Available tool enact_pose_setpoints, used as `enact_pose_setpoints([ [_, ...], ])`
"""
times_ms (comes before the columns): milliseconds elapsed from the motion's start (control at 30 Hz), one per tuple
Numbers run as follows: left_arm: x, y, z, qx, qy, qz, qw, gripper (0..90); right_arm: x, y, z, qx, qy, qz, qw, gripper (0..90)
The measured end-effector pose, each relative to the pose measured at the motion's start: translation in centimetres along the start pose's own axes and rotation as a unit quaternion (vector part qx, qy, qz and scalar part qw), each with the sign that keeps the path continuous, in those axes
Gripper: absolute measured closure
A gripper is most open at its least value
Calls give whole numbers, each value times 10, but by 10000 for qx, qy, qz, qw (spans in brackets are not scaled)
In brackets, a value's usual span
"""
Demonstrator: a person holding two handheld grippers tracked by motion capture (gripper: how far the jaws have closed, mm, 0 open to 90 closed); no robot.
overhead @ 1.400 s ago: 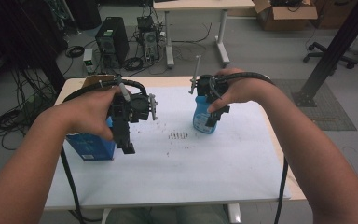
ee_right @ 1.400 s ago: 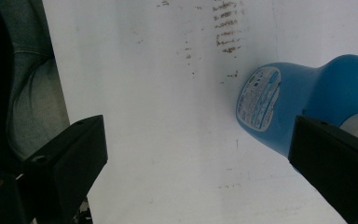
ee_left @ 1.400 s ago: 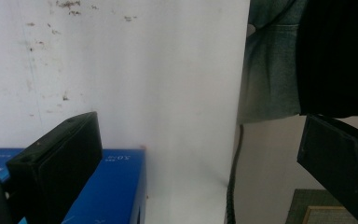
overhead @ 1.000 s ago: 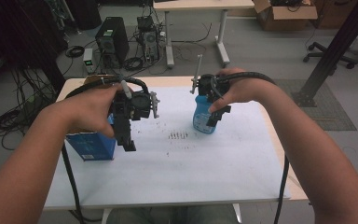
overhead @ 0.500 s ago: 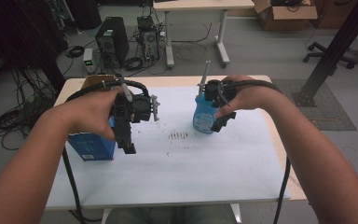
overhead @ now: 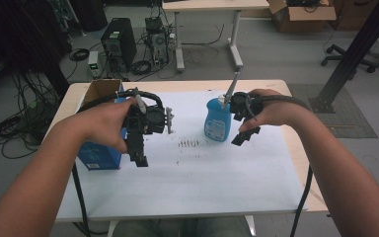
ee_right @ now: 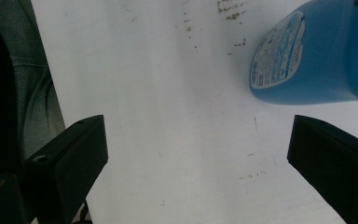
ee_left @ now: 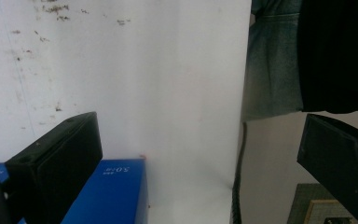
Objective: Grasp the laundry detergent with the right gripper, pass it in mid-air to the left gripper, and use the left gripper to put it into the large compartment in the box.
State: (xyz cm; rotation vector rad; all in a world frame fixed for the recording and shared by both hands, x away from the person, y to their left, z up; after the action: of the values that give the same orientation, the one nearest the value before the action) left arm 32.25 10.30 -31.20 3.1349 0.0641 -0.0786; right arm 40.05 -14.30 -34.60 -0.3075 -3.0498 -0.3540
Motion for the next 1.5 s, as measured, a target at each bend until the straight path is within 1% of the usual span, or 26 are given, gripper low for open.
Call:
enact_pose_setpoints([
  [100,0,0,5,-44,-33,-20,10000,2,-3,-7,4,-84,5,89,9999,52],
  [267,1,-1,12,-16,-67,-35,10000,2,-8,-14,8,-168,-10,190,9997,52],
  [400,1,-2,16,-33,-91,-43,9999,2,-16,-22,11,-297,-28,337,9990,52],
  [567,1,-4,16,-13,-77,-22,10000,2,-22,-28,14,-369,-42,440,9983,52],
  [667,-1,-4,19,-1,-70,-5,10000,2,-29,-33,18,-477,-49,534,9974,52],
  [733,-1,-4,20,2,-73,-15,10000,2,-30,-35,19,-484,-38,574,9972,53],
  [767,-1,-4,21,22,-66,5,10000,2,-33,-36,21,-543,-55,601,9967,53],
  [800,-2,-4,22,22,-68,-5,10000,2,-35,-38,22,-547,-77,663,9963,52],
  [833,-2,-4,25,21,-81,-1,10000,2,-38,-40,23,-648,-83,691,9955,52],
  [967,-3,-5,29,29,-103,-1,9999,2,-43,-41,26,-750,-108,736,9944,52],
  [1033,-3,-5,31,28,-122,1,9999,2,-46,-42,28,-835,-128,780,9934,52],
  [1067,-3,-6,32,23,-131,-8,9999,2,-49,-42,30,-932,-142,815,9922,52],
  [1200,-4,-7,33,21,-144,-24,9999,3,-52,-42,34,-1025,-133,862,9909,52],
  [1233,-4,-8,34,25,-149,-27,9999,2,-55,-41,37,-1119,-150,876,9897,51],
  [1333,-4,-9,34,19,-158,-44,9999,2,-57,-39,40,-1208,-156,902,9884,51],
  [1367,-4,-9,34,19,-158,-44,9999,3,-57,-39,40,-1208,-156,902,9884,51],
  [1400,-5,-10,34,20,-158,-47,9999,3,-58,-38,41,-1264,-147,912,9877,50],
  [1433,-5,-10,35,40,-161,-43,9999,2,-61,-36,44,-1365,-130,943,9861,50],
  [1467,-5,-10,35,40,-161,-43,9999,2,-61,-36,44,-1365,-130,943,9861,50],
  [1500,-6,-11,35,57,-168,-43,9998,2,-63,-36,47,-1443,-145,987,9845,50],
])
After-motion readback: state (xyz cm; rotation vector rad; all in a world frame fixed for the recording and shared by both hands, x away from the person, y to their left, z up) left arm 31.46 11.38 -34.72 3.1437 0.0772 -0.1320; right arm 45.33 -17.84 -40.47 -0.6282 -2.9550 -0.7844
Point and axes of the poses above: each handheld gripper's, and its own axes: z roughly forward along the jaws, y roughly out of its top, x roughly to its left, the point moved 7 cm from there along z, roughly forward along the jaws, and after that the axes turned 2 degrees about y, right-handed, at the moved point
